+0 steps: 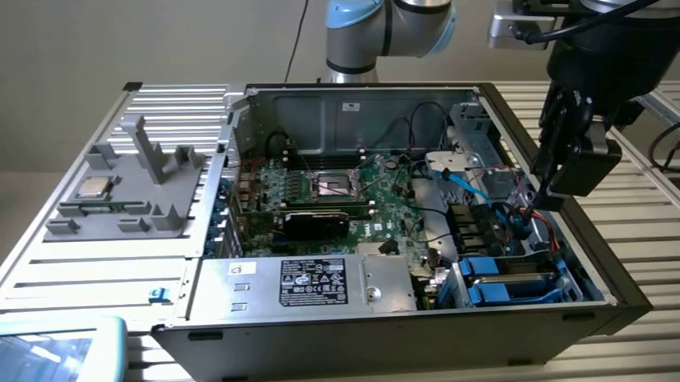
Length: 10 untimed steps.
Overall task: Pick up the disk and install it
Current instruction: 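Insert the first disk wire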
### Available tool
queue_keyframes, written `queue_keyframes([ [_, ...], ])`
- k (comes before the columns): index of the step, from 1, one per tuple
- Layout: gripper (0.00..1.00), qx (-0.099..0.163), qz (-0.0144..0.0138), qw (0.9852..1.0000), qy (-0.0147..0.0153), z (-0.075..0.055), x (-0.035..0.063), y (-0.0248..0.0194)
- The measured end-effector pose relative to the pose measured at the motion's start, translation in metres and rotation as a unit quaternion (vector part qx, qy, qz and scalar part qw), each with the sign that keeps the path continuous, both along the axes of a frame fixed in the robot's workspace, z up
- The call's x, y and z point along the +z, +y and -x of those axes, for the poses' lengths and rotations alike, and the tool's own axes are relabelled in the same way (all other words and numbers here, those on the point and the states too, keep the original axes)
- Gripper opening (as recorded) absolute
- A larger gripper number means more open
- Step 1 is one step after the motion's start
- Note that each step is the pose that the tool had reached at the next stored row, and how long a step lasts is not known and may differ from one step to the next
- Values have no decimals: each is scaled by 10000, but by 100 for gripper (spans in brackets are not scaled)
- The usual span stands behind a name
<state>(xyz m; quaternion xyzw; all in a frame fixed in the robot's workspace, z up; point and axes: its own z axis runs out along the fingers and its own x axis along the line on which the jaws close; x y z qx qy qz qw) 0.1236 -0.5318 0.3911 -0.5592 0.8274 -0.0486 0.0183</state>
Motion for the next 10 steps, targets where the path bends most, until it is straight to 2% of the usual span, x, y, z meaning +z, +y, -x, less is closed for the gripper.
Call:
queue_keyframes([
  [4,58,0,-1,10000,0,0,0,-2],
  [5,58,0,-14,10000,0,0,1,-15],
  [9,58,0,-143,9999,0,0,1,-76],
  [10,58,0,-163,9999,0,-1,2,-79],
])
